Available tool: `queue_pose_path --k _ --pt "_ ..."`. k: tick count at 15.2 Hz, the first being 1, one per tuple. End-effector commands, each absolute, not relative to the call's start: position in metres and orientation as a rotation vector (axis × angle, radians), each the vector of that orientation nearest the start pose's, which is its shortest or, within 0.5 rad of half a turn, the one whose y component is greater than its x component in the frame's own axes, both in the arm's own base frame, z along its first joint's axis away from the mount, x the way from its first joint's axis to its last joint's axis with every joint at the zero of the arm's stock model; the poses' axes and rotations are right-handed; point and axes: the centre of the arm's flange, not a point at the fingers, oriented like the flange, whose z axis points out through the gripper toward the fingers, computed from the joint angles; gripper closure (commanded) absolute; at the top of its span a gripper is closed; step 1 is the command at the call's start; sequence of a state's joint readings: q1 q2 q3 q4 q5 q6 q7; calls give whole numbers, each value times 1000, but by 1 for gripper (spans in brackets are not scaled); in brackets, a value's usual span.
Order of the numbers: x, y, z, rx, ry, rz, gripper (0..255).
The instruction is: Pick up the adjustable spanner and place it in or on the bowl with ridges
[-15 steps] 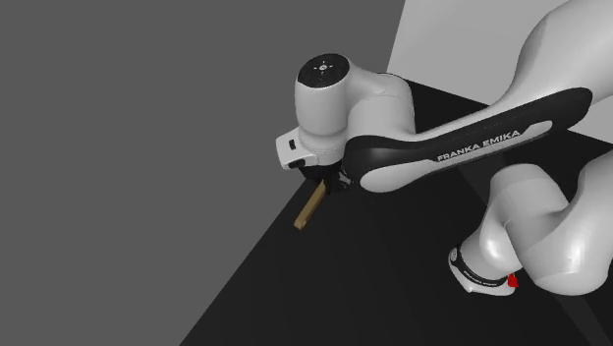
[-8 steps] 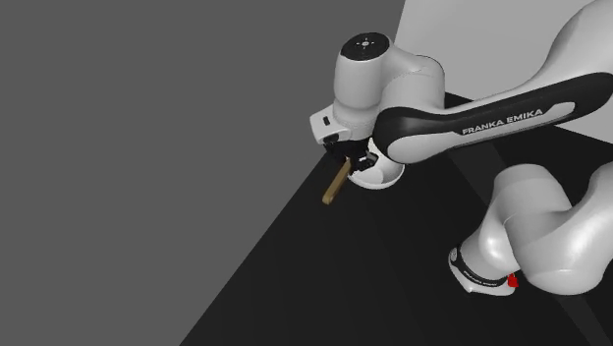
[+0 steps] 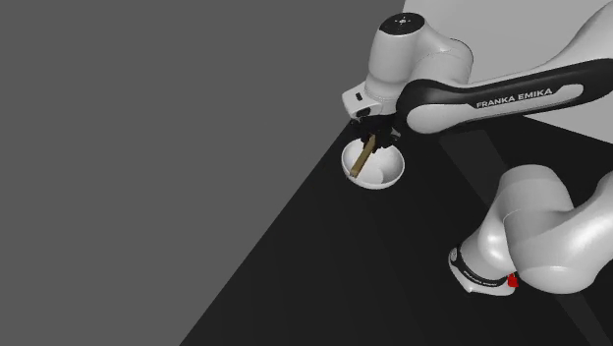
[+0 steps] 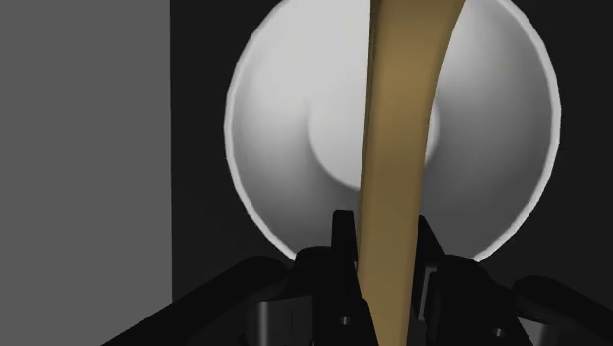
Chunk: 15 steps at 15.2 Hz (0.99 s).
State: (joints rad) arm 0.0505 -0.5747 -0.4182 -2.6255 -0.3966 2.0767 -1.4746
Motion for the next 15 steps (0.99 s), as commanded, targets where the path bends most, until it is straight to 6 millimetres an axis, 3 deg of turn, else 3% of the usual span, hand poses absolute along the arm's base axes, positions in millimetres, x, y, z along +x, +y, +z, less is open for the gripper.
queue_pose_path --k 1,2,15 --pt "330 -174 416 -2501 -2031 148 255" --pt "326 -183 416 -2501 -2031 148 255" --pt "326 -183 348 -2501 -2031 148 255"
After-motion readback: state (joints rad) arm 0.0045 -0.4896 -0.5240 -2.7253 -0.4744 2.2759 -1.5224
